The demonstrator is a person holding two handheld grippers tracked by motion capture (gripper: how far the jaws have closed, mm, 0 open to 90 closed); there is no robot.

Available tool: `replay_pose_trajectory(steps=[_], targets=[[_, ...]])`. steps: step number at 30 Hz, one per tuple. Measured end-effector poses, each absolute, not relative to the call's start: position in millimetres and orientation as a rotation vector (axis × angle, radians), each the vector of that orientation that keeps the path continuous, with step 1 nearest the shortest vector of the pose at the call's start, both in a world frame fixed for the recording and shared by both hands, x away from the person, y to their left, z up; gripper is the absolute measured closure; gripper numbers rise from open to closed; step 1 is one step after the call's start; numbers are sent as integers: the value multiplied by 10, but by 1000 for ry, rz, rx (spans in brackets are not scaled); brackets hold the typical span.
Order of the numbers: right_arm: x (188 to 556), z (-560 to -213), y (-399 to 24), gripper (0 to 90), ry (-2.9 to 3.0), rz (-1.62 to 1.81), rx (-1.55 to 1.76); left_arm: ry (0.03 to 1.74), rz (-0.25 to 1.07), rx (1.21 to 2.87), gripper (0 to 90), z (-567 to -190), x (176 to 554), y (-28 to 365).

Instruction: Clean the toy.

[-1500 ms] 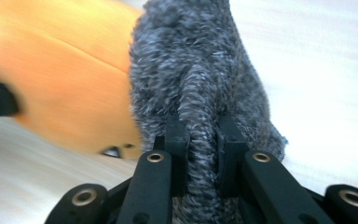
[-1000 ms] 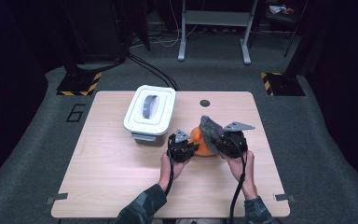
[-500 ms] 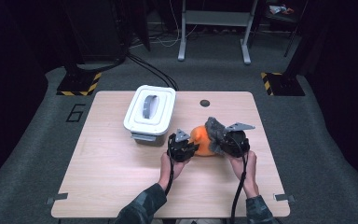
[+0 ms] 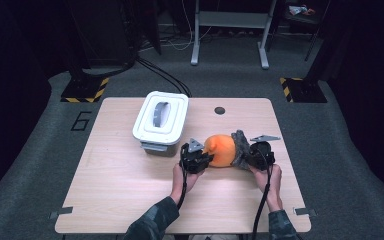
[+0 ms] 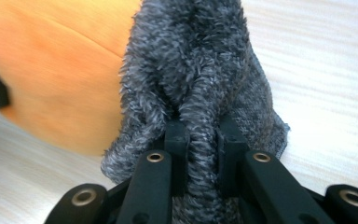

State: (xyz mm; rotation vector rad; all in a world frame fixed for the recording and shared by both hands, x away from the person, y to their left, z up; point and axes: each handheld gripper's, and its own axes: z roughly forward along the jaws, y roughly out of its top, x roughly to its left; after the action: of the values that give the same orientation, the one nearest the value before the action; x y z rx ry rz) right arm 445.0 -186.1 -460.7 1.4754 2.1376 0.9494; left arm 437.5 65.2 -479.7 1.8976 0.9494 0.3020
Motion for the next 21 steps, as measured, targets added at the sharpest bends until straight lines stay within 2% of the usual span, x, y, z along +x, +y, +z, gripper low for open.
replay_pose_trajectory(steps=[14,21], targets=[[4575,-4956,-1925,785,2175,863,1593,951,299,1891,802,-4803,4371,658],[4490,-4790,-1994,785,2147,869,1568,955,296,1886,801,-4804,4376,679]])
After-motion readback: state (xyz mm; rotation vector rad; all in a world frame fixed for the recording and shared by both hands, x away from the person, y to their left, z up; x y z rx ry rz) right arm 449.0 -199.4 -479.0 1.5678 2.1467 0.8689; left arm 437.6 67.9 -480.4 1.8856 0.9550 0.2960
